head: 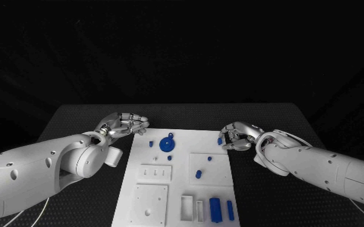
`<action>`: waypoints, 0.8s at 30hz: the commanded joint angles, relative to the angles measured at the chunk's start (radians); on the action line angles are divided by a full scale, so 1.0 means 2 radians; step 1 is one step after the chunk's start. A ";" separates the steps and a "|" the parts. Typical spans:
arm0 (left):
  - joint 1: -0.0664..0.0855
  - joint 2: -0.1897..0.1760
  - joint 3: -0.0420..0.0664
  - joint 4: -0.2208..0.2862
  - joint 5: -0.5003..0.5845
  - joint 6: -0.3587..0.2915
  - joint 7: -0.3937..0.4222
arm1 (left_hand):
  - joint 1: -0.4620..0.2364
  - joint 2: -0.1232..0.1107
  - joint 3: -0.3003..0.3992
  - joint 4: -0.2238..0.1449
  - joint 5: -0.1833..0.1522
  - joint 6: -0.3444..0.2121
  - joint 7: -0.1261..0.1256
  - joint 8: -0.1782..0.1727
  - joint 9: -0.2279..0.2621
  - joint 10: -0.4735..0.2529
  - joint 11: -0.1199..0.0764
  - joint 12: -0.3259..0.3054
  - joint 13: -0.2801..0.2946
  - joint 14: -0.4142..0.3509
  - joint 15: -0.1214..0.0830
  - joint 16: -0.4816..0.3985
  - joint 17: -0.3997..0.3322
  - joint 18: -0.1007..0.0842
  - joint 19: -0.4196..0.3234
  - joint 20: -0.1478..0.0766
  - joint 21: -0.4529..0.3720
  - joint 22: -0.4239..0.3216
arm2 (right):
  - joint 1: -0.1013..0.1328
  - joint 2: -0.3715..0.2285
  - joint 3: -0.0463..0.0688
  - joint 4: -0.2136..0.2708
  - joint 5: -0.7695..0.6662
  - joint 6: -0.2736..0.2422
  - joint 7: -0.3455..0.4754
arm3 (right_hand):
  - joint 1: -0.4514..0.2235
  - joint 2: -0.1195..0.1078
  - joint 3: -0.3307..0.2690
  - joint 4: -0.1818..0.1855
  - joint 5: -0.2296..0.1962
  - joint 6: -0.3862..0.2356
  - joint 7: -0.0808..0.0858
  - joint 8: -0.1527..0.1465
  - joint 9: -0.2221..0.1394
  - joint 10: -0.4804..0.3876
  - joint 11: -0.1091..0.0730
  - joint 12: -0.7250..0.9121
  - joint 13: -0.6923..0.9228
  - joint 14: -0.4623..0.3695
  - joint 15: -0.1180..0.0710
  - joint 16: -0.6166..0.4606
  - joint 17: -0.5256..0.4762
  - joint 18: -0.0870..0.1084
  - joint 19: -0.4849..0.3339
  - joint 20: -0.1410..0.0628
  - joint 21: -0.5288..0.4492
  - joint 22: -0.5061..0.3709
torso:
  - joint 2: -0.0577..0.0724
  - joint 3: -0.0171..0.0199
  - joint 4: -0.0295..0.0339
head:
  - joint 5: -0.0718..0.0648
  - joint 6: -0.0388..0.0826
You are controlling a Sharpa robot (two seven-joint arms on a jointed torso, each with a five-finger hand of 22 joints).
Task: Assemble the parts on the task board
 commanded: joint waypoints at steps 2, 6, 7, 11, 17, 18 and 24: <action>0.000 0.001 0.000 0.001 -0.001 0.008 0.003 | 0.001 0.005 -0.003 -0.001 -0.003 0.002 0.002 0.001 0.000 0.002 0.001 -0.001 0.000 0.000 0.001 -0.002 0.001 0.008 -0.003 0.001 0.002 0.010 | -0.001 0.002 0.000 0.001 -0.006 0.007 0.003 | -0.003 -0.002 0.001 0.003 -0.001 0.022 0.005 0.002 0.001 -0.022 -0.001 0.002 -0.001 0.000 -0.004 -0.001 0.001 0.027 0.002 0.001 0.002 0.001 | 0.000 -0.0002 0.0002 | 0.001 -0.001; 0.000 0.001 0.000 0.001 -0.001 0.008 0.003 | 0.001 0.005 -0.003 -0.001 -0.003 0.002 0.002 0.000 0.000 0.002 0.001 -0.001 0.000 0.000 0.001 -0.002 0.001 0.008 -0.003 0.001 0.002 0.010 | -0.002 0.004 0.000 0.002 -0.005 0.007 0.004 | -0.006 -0.002 -0.001 0.003 -0.001 0.024 0.005 0.003 0.001 -0.022 -0.002 0.003 -0.001 0.000 -0.005 -0.001 0.001 0.027 0.002 0.000 0.002 0.001 | 0.000 -0.0005 0.0002 | 0.001 -0.002; 0.000 0.001 0.000 0.001 -0.001 0.008 0.003 | 0.001 0.005 -0.003 -0.001 -0.003 0.002 0.002 0.000 0.000 0.002 0.001 -0.001 0.000 0.000 0.001 -0.002 0.001 0.008 -0.003 0.001 0.002 0.010 | -0.002 0.004 0.000 0.002 -0.005 0.007 0.004 | -0.006 -0.001 -0.001 0.003 -0.001 0.024 0.005 0.003 0.001 -0.022 -0.002 0.003 -0.001 0.000 -0.005 -0.001 0.001 0.027 0.002 0.000 0.002 0.001 | 0.000 -0.0005 0.0004 | 0.001 -0.002; 0.000 0.000 0.000 0.001 -0.001 0.008 0.003 | 0.001 0.006 -0.003 -0.001 -0.003 0.002 0.002 0.000 0.000 0.002 0.001 -0.001 0.000 0.000 0.001 -0.002 0.001 0.008 -0.003 0.001 0.002 0.010 | -0.003 0.006 0.000 0.002 -0.005 0.006 0.004 | -0.008 -0.001 -0.002 0.004 -0.001 0.026 0.004 0.005 0.002 -0.021 -0.003 0.003 -0.001 0.001 -0.006 -0.001 0.001 0.027 0.002 0.000 0.003 0.001 | 0.000 -0.0003 0.0003 | 0.001 -0.002; 0.000 0.000 0.000 0.001 -0.001 0.008 0.002 | 0.001 0.006 -0.003 -0.001 -0.003 0.002 0.002 0.000 0.000 0.002 0.001 -0.001 0.000 -0.001 0.001 -0.002 0.001 0.008 -0.003 0.001 0.002 0.010 | -0.003 0.008 0.000 0.001 -0.004 0.003 0.003 | -0.010 0.000 -0.003 0.004 -0.001 0.027 0.003 0.005 0.002 -0.021 -0.003 0.003 -0.001 0.001 -0.006 -0.001 0.002 0.027 0.002 0.000 0.003 0.002 | -0.001 -0.0006 -0.0001 | 0.002 -0.002; 0.000 0.000 0.000 0.001 -0.001 0.008 0.002 | 0.001 0.006 -0.003 -0.001 -0.003 0.002 0.002 0.000 0.000 0.002 0.001 -0.001 0.000 -0.001 0.001 -0.002 0.001 0.008 -0.003 0.001 0.002 0.010 | -0.003 0.008 0.000 0.001 -0.004 0.003 0.003 | -0.011 0.000 -0.003 0.005 -0.001 0.027 0.003 0.005 0.002 -0.021 -0.003 0.003 -0.001 0.001 -0.006 -0.001 0.002 0.027 0.002 0.000 0.003 0.002 | -0.001 -0.0005 -0.0001 | 0.002 -0.002; 0.000 0.001 0.000 0.001 -0.002 0.007 0.002 | 0.001 0.006 -0.004 -0.001 -0.003 0.002 0.002 0.000 0.000 0.002 0.001 -0.001 0.000 -0.001 0.001 -0.002 0.001 0.008 -0.003 0.001 0.002 0.010 | -0.003 0.009 0.000 0.000 -0.004 0.002 0.002 | -0.014 0.005 -0.003 0.007 -0.001 0.030 0.002 0.006 0.003 -0.020 -0.004 0.003 -0.002 0.001 -0.007 -0.001 0.002 0.027 0.002 -0.001 0.003 0.002 | -0.001 -0.0004 0.0001 | 0.002 -0.001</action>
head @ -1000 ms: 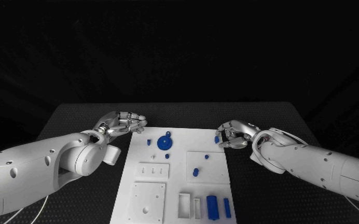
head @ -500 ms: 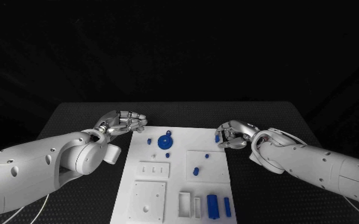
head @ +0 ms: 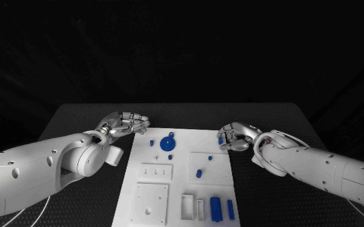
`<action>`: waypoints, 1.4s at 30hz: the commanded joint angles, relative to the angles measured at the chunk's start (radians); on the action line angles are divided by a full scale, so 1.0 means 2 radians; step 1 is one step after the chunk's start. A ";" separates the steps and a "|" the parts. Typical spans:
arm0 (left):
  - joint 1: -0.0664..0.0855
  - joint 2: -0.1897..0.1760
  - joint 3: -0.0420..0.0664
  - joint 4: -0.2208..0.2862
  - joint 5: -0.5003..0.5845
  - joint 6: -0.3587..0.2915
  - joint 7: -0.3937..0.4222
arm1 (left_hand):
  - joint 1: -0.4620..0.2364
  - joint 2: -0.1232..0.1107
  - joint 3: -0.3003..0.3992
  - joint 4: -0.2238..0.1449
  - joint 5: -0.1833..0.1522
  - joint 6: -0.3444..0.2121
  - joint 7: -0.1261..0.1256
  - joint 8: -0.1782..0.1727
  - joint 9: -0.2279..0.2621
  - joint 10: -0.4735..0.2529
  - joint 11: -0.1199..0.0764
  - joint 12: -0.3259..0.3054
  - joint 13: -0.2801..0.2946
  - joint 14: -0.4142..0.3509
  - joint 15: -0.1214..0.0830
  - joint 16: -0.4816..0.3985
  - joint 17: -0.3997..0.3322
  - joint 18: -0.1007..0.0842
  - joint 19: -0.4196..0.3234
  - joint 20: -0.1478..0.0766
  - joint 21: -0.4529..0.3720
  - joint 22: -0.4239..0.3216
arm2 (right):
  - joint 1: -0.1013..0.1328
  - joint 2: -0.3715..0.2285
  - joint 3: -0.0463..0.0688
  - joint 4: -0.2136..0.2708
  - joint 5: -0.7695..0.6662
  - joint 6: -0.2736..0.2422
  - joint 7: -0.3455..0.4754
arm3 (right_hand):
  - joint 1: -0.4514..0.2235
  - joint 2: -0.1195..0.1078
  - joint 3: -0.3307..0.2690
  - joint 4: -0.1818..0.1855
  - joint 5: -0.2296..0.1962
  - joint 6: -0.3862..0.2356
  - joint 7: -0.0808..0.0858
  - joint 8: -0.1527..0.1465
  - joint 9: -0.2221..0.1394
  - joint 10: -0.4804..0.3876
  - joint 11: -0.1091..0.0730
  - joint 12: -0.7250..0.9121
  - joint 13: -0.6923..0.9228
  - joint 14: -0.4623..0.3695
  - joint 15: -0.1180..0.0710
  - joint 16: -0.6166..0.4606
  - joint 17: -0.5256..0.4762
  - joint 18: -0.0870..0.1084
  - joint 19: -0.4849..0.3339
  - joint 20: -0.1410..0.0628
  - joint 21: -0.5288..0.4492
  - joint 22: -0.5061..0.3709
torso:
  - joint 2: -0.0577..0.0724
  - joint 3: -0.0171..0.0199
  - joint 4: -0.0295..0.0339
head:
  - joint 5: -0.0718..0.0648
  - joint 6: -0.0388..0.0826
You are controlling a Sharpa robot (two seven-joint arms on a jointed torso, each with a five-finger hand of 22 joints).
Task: Assemble the parts on the task board
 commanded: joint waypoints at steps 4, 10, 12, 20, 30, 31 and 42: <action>0.000 0.001 0.000 0.001 -0.001 0.007 0.002 | 0.001 0.006 -0.004 0.000 -0.003 0.002 0.002 0.000 0.000 0.002 0.001 -0.002 0.000 -0.001 0.001 -0.002 0.001 0.008 -0.003 0.001 0.002 0.010 | -0.001 0.002 0.000 -0.002 -0.004 0.000 0.001 | -0.007 0.005 0.001 0.007 -0.001 0.030 0.003 0.003 0.001 -0.020 -0.005 0.003 -0.001 0.002 -0.004 -0.001 0.001 0.027 0.002 -0.001 0.003 0.001 | 0.000 0.0000 0.0003 | 0.000 0.001; 0.000 0.001 0.000 0.001 -0.002 0.008 0.002 | 0.001 0.006 -0.004 0.000 -0.003 0.002 0.002 0.000 0.000 0.002 0.001 -0.002 0.000 -0.001 0.001 -0.002 0.001 0.008 -0.003 0.001 0.002 0.010 | -0.001 0.004 0.000 -0.004 -0.004 -0.002 0.000 | -0.011 0.015 0.004 0.012 -0.001 0.041 -0.001 0.009 0.003 -0.020 -0.008 0.003 -0.001 0.002 -0.007 -0.001 0.001 0.027 0.002 -0.002 0.004 0.001 | 0.000 0.0002 -0.0006 | 0.001 0.000; 0.000 0.000 0.000 0.001 -0.002 0.008 0.001 | 0.001 0.006 -0.004 0.000 -0.003 0.002 0.002 0.000 0.000 0.002 0.001 -0.002 0.000 -0.001 0.001 -0.002 0.001 0.008 -0.003 0.001 0.002 0.010 | -0.001 0.004 0.000 -0.003 -0.004 -0.003 -0.001 | -0.012 0.019 0.006 0.014 -0.001 0.047 -0.003 0.012 0.005 -0.020 -0.010 0.003 -0.002 0.002 -0.009 -0.002 0.002 0.027 0.002 -0.002 0.004 0.001 | 0.000 0.0000 -0.0002 | 0.001 0.000; 0.000 0.000 0.000 0.000 -0.003 0.007 0.001 | 0.001 0.006 -0.004 -0.001 -0.003 0.002 0.002 0.000 0.000 0.003 0.001 -0.002 0.000 -0.001 0.001 -0.002 0.001 0.008 -0.003 0.001 0.002 0.010 | -0.001 0.005 0.000 -0.004 -0.004 -0.007 -0.003 | -0.014 0.024 0.012 0.018 -0.001 0.061 -0.009 0.018 0.007 -0.018 -0.015 0.002 -0.003 0.002 -0.014 -0.003 0.002 0.027 0.001 -0.003 0.004 0.002 | 0.000 0.0002 -0.0001 | 0.001 0.000; 0.000 0.000 0.000 0.001 -0.004 0.006 -0.001 | 0.001 0.006 -0.004 -0.001 -0.003 0.002 0.002 0.000 0.000 0.003 0.001 -0.002 0.000 -0.001 0.001 -0.002 0.001 0.008 -0.003 0.001 0.002 0.010 | -0.001 0.005 0.000 -0.003 -0.011 -0.008 -0.002 | -0.013 0.028 0.020 0.019 -0.001 0.075 -0.014 0.024 0.009 -0.017 -0.020 0.002 -0.003 0.002 -0.018 -0.003 0.003 0.027 0.001 -0.004 0.005 0.002 | 0.000 0.0000 -0.0007 | 0.002 -0.001; 0.000 0.000 0.000 0.001 -0.004 0.006 -0.001 | 0.001 0.006 -0.004 -0.001 -0.003 0.002 0.002 0.000 0.000 0.002 0.001 -0.002 0.000 -0.001 0.001 -0.002 0.001 0.008 -0.003 0.001 0.002 0.010 | -0.001 0.005 0.000 -0.003 -0.012 -0.008 -0.002 | -0.012 0.030 0.021 0.019 -0.001 0.078 -0.015 0.025 0.010 -0.017 -0.021 0.002 -0.003 0.002 -0.019 -0.003 0.003 0.027 0.001 -0.004 0.005 0.002 | 0.000 0.0002 -0.0008 | 0.002 -0.001; 0.000 -0.001 0.000 0.001 -0.005 0.006 -0.002 | 0.002 0.005 -0.004 -0.001 -0.003 0.002 0.002 0.000 0.000 0.002 0.001 -0.002 0.000 -0.001 0.001 -0.003 0.001 0.008 -0.003 0.001 0.002 0.010 | -0.001 0.004 0.000 0.003 -0.019 -0.010 -0.006 | -0.009 0.036 0.029 0.016 -0.001 0.097 -0.023 0.035 0.014 -0.014 -0.029 0.003 -0.002 0.004 -0.026 -0.002 0.004 0.027 0.003 -0.005 0.007 0.003 | 0.000 0.0001 -0.0003 | 0.002 -0.003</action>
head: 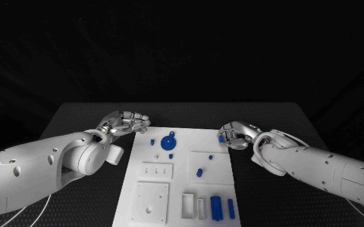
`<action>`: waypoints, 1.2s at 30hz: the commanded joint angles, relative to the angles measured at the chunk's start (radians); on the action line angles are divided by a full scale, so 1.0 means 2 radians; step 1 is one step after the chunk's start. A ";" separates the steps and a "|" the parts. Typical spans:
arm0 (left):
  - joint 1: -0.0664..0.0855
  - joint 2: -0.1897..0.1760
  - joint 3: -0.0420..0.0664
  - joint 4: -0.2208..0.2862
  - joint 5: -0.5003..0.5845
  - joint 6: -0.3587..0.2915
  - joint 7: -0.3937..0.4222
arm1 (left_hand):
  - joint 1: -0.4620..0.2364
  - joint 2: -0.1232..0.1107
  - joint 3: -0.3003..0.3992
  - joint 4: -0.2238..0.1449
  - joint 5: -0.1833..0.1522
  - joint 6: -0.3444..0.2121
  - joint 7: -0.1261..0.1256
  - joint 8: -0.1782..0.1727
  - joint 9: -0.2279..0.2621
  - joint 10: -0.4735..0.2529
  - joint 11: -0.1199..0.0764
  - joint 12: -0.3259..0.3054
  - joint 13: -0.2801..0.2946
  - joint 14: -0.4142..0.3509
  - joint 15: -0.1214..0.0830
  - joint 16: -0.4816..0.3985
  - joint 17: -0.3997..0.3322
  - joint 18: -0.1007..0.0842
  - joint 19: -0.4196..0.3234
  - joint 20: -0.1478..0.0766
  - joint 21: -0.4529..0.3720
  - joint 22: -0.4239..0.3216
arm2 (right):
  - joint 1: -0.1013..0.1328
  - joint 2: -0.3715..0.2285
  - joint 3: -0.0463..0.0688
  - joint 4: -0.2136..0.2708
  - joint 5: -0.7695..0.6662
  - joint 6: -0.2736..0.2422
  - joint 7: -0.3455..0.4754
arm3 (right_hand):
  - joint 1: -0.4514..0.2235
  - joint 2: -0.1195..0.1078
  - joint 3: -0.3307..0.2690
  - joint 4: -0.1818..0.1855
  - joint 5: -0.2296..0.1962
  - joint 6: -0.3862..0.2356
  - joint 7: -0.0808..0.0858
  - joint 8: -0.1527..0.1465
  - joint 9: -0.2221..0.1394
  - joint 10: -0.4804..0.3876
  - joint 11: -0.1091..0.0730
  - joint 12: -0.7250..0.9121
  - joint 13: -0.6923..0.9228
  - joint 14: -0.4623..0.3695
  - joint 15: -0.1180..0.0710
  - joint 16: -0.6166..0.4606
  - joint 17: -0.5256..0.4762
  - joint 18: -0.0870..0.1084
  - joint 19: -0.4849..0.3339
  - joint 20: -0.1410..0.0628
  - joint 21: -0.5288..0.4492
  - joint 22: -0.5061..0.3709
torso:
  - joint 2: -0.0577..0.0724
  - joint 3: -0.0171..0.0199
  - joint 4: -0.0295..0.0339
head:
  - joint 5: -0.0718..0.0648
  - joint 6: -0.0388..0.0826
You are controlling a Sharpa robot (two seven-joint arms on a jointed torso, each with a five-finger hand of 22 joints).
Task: Assemble the parts on the task board
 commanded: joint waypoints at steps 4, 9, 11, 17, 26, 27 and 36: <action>0.000 0.000 0.000 0.002 -0.004 0.006 0.001 | 0.000 0.003 -0.003 0.001 -0.003 0.002 0.002 0.000 0.000 0.002 0.001 -0.002 0.000 -0.001 0.001 -0.003 0.001 0.008 -0.004 0.001 0.002 0.010 | -0.002 0.000 0.000 0.006 -0.009 -0.001 -0.004 | 0.001 0.005 0.004 0.000 -0.001 0.093 -0.019 0.002 0.000 -0.019 -0.023 0.003 0.000 -0.001 -0.005 -0.002 0.000 0.026 0.001 -0.003 0.003 0.003 | 0.000 -0.0001 -0.0001 | 0.000 -0.001; 0.000 0.000 0.000 0.002 -0.004 0.006 0.000 | 0.000 0.003 -0.003 0.001 -0.003 0.002 0.003 0.000 0.000 0.002 0.001 -0.002 0.000 -0.001 0.002 -0.003 0.001 0.008 -0.004 0.001 0.002 0.010 | -0.002 -0.001 0.000 0.009 -0.011 -0.003 -0.006 | 0.000 0.007 0.002 -0.005 -0.001 0.102 -0.023 0.008 0.005 -0.016 -0.027 0.004 0.001 0.001 -0.008 -0.002 0.001 0.026 0.002 -0.003 0.004 0.003 | 0.000 -0.0002 0.0000 | 0.000 -0.002; 0.000 0.000 0.000 0.002 -0.005 0.006 0.000 | 0.000 0.003 -0.003 0.001 -0.003 0.002 0.003 0.000 0.000 0.002 0.001 -0.002 0.000 -0.001 0.002 -0.003 0.001 0.008 -0.004 0.001 0.002 0.010 | -0.002 -0.001 0.000 0.010 -0.011 -0.004 -0.008 | -0.001 0.008 0.002 -0.006 -0.001 0.103 -0.024 0.010 0.007 -0.016 -0.028 0.004 0.001 0.001 -0.009 -0.002 0.001 0.026 0.002 -0.003 0.004 0.003 | 0.000 -0.0002 0.0002 | 0.000 -0.002; 0.000 0.000 0.000 0.002 -0.006 0.007 -0.001 | 0.000 0.003 -0.003 0.001 -0.003 0.002 0.003 0.000 0.000 0.002 0.001 -0.002 0.000 -0.001 0.002 -0.003 0.001 0.008 -0.004 0.001 0.002 0.010 | -0.002 -0.001 0.000 0.011 -0.023 -0.010 -0.022 | -0.006 0.009 0.002 -0.009 -0.001 0.105 -0.026 0.013 0.011 -0.014 -0.029 0.005 0.002 0.002 -0.010 -0.001 0.001 0.026 0.004 -0.003 0.005 0.003 | 0.000 -0.0003 0.0004 | 0.000 -0.003; 0.000 -0.001 0.000 0.002 -0.007 0.006 -0.002 | 0.000 0.003 -0.003 0.001 -0.003 0.002 0.003 0.000 0.000 0.002 0.001 -0.003 0.000 -0.001 0.002 -0.003 0.001 0.008 -0.004 0.001 0.002 0.010 | -0.002 -0.001 0.000 0.006 -0.026 -0.004 -0.022 | -0.012 0.012 0.002 -0.014 -0.001 0.105 -0.026 0.014 0.015 -0.012 -0.030 0.006 0.003 0.004 -0.011 0.001 0.002 0.026 0.006 -0.005 0.006 0.003 | 0.000 -0.0003 0.0001 | 0.000 -0.003; 0.000 -0.001 0.000 0.002 -0.007 0.006 -0.002 | 0.000 0.003 -0.003 0.001 -0.003 0.002 0.003 0.000 0.000 0.002 0.001 -0.003 0.000 -0.001 0.002 -0.003 0.001 0.008 -0.004 0.001 0.002 0.010 | -0.002 -0.001 0.000 0.006 -0.026 -0.002 -0.022 | -0.012 0.012 0.003 -0.015 -0.001 0.104 -0.026 0.013 0.015 -0.012 -0.030 0.006 0.003 0.004 -0.011 0.000 0.002 0.026 0.006 -0.005 0.006 0.003 | 0.000 -0.0004 -0.0002 | 0.000 -0.003; 0.000 -0.001 0.000 0.003 -0.007 0.006 -0.002 | 0.000 0.003 -0.003 0.001 -0.004 0.001 0.003 -0.001 0.000 0.002 0.001 -0.003 0.000 -0.001 0.002 -0.003 0.001 0.008 -0.004 0.002 0.002 0.010 | -0.002 -0.001 0.000 0.009 -0.026 -0.005 -0.023 | -0.012 0.008 0.008 -0.018 -0.001 0.104 -0.027 0.013 0.017 -0.012 -0.031 0.004 0.002 0.003 -0.012 -0.001 0.002 0.026 0.006 -0.005 0.005 0.002 | 0.000 -0.0001 0.0001 | 0.000 -0.003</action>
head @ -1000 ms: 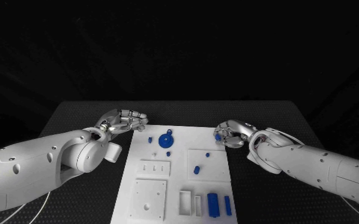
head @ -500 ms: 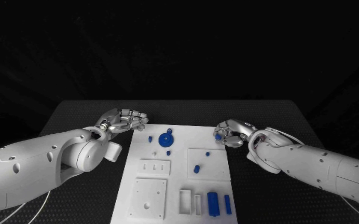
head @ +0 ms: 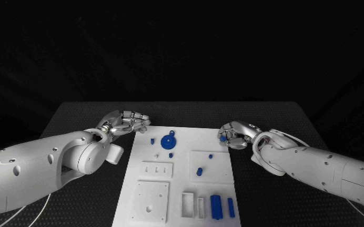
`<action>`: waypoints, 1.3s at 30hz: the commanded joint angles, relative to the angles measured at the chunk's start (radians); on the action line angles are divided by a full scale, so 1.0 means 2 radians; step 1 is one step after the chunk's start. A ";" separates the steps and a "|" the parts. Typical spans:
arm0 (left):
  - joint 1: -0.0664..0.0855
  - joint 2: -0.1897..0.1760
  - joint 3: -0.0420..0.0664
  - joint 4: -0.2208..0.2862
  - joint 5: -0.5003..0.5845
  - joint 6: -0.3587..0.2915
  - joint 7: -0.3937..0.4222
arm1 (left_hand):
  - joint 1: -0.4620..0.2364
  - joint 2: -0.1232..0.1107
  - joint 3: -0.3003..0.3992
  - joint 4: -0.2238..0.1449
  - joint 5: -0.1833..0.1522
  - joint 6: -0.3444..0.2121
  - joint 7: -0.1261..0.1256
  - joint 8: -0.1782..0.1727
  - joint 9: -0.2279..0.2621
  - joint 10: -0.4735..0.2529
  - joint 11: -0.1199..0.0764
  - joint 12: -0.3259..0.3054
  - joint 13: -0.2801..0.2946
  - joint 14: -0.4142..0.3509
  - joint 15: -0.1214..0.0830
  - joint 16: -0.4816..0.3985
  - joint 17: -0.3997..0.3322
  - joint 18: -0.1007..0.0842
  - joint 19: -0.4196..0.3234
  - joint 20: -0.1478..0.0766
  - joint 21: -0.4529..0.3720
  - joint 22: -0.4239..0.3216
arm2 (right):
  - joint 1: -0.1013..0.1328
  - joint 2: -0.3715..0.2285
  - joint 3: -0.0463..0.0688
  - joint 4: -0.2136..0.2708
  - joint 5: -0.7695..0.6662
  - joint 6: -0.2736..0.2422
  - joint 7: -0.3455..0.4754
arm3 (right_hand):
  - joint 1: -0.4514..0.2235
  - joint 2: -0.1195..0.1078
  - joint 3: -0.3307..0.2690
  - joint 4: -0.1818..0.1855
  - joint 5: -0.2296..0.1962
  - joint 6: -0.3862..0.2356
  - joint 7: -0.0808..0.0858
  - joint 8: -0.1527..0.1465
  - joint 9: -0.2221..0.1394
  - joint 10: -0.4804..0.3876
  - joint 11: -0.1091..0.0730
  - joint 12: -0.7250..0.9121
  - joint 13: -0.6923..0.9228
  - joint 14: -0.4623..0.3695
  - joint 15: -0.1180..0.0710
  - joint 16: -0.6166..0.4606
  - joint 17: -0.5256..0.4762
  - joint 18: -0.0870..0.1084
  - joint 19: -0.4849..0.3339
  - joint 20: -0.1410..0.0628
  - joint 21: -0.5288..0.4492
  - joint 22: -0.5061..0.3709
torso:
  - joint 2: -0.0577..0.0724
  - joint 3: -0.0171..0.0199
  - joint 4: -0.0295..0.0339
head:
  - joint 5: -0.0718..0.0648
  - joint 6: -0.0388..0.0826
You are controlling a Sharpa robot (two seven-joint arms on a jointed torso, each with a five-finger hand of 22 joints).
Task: Assemble the parts on the task board
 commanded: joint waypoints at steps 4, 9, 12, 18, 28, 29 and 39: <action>0.000 0.000 0.000 0.001 -0.003 0.006 0.001 | 0.000 0.002 -0.003 0.001 -0.001 0.001 0.003 -0.001 0.000 0.002 0.001 -0.003 0.000 -0.001 0.002 -0.004 0.001 0.008 -0.003 0.000 0.002 0.010 | -0.001 0.000 0.000 0.000 -0.006 -0.003 -0.003 | -0.004 -0.005 0.002 -0.004 -0.001 0.094 -0.018 0.002 0.001 -0.022 -0.021 0.000 0.000 -0.003 -0.005 -0.001 0.000 0.023 0.002 0.000 0.000 0.002 | 0.000 -0.0001 0.0002 | -0.001 0.000; 0.000 0.000 0.000 0.002 -0.003 0.006 0.001 | -0.001 0.002 -0.004 0.001 -0.002 0.000 0.004 -0.002 0.000 0.001 0.002 -0.004 0.000 -0.001 0.002 -0.004 0.001 0.008 -0.003 0.000 0.002 0.010 | -0.001 0.000 0.000 0.000 -0.006 -0.006 -0.004 | -0.013 -0.029 -0.003 -0.005 -0.001 0.089 -0.015 -0.002 0.001 -0.026 -0.020 -0.004 -0.001 -0.004 -0.004 -0.003 0.000 0.023 0.000 0.000 0.000 0.003 | 0.000 -0.0002 0.0002 | -0.001 0.000; 0.000 0.000 0.000 0.002 -0.003 0.005 0.001 | -0.001 0.002 -0.004 0.001 -0.002 0.000 0.004 -0.002 0.000 0.001 0.002 -0.004 0.000 -0.001 0.002 -0.004 0.001 0.008 -0.003 0.000 0.002 0.010 | -0.001 0.000 0.000 0.000 -0.005 -0.005 -0.003 | -0.023 -0.043 -0.024 -0.013 0.000 0.071 -0.008 -0.013 -0.001 -0.033 -0.013 -0.006 0.000 -0.008 0.001 -0.005 0.001 0.023 -0.003 0.001 -0.001 0.002 | 0.000 -0.0001 0.0002 | -0.001 0.001; 0.000 -0.001 0.000 0.002 -0.003 0.005 0.000 | -0.001 0.001 -0.004 0.001 -0.002 -0.001 0.004 -0.002 0.000 0.000 0.002 -0.005 0.000 -0.002 0.002 -0.004 0.001 0.008 -0.003 0.000 0.002 0.010 | -0.001 0.000 0.000 0.000 0.000 -0.004 0.002 | -0.028 -0.058 -0.056 -0.027 0.003 0.020 0.010 -0.044 -0.012 -0.046 0.003 -0.009 0.001 -0.014 0.017 -0.008 0.002 0.023 -0.010 0.003 -0.006 0.002 | 0.000 0.0000 0.0002 | -0.002 0.001; 0.000 0.000 0.000 0.001 -0.004 0.005 0.000 | -0.001 0.001 -0.004 0.001 -0.002 -0.001 0.005 -0.003 0.000 0.000 0.003 -0.005 0.000 -0.002 0.002 -0.004 0.001 0.008 -0.003 0.000 0.002 0.010 | -0.001 -0.003 0.000 0.003 0.006 0.016 0.016 | 0.014 -0.053 -0.064 -0.028 0.001 -0.001 0.022 -0.057 -0.019 -0.055 0.015 -0.005 0.003 -0.019 0.029 -0.008 0.005 0.023 -0.017 0.006 -0.009 0.001 | 0.000 0.0002 0.0002 | -0.002 0.002; 0.000 0.000 0.000 0.001 -0.004 0.005 0.000 | -0.001 0.001 -0.004 0.001 -0.002 -0.001 0.005 -0.003 0.000 0.000 0.003 -0.005 0.000 -0.002 0.002 -0.005 0.001 0.008 -0.003 0.000 0.002 0.010 | -0.001 -0.003 0.000 0.002 0.006 0.021 0.017 | 0.027 -0.050 -0.057 -0.028 0.001 0.002 0.022 -0.056 -0.019 -0.055 0.015 -0.005 0.003 -0.020 0.029 -0.008 0.006 0.023 -0.018 0.007 -0.010 0.002 | 0.000 0.0002 0.0005 | -0.002 0.002; 0.000 0.000 0.000 0.001 -0.004 0.006 0.000 | -0.001 0.002 -0.004 0.001 -0.002 -0.001 0.005 -0.003 0.000 0.000 0.003 -0.005 0.000 -0.002 0.003 -0.005 0.001 0.008 -0.003 0.000 0.002 0.010 | 0.000 -0.005 0.000 -0.009 0.006 0.044 0.025 | 0.063 -0.037 0.034 -0.024 -0.001 0.027 0.007 -0.046 -0.020 -0.063 0.002 -0.002 0.003 -0.029 0.017 -0.006 0.011 0.023 -0.025 0.018 -0.009 0.006 | 0.000 0.0003 0.0001 | -0.002 0.001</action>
